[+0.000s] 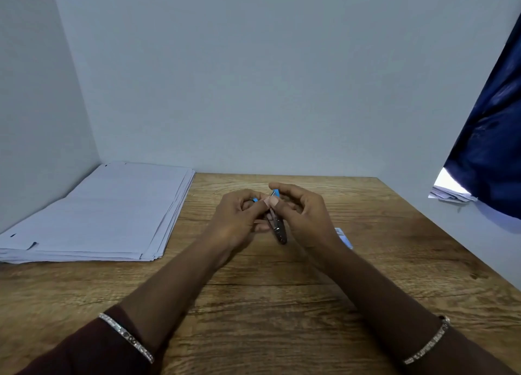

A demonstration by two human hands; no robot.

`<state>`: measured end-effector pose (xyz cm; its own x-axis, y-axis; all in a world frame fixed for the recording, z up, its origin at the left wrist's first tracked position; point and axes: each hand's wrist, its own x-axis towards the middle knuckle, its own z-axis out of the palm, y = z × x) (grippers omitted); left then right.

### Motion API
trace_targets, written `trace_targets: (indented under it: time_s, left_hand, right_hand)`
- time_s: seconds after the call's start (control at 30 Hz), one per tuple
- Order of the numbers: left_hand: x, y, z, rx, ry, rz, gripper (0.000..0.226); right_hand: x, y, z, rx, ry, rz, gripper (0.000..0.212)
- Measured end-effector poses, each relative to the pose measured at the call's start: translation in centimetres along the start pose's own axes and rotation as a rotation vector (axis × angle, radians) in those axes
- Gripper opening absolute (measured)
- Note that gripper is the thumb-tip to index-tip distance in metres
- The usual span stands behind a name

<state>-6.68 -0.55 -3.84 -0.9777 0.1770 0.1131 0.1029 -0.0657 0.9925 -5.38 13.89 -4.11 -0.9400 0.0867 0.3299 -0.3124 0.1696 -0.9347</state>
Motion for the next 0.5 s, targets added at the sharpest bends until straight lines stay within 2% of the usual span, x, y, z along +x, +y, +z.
trace_targets:
  time_s: [0.23, 0.4, 0.5]
  left_hand:
    - [-0.1, -0.2, -0.2, 0.239, 0.096, 0.22, 0.014]
    - [-0.6, 0.0, 0.3, 0.278, 0.118, 0.323, 0.036]
    - [-0.4, -0.1, 0.6, 0.265, 0.12, 0.365, 0.031]
  right_hand:
    - [0.0, -0.3, -0.3, -0.052, 0.013, -0.073, 0.025]
    - [-0.6, -0.6, 0.5, -0.121, 0.069, -0.157, 0.019]
    - [-0.7, -0.6, 0.7, -0.136, 0.104, -0.188, 0.017]
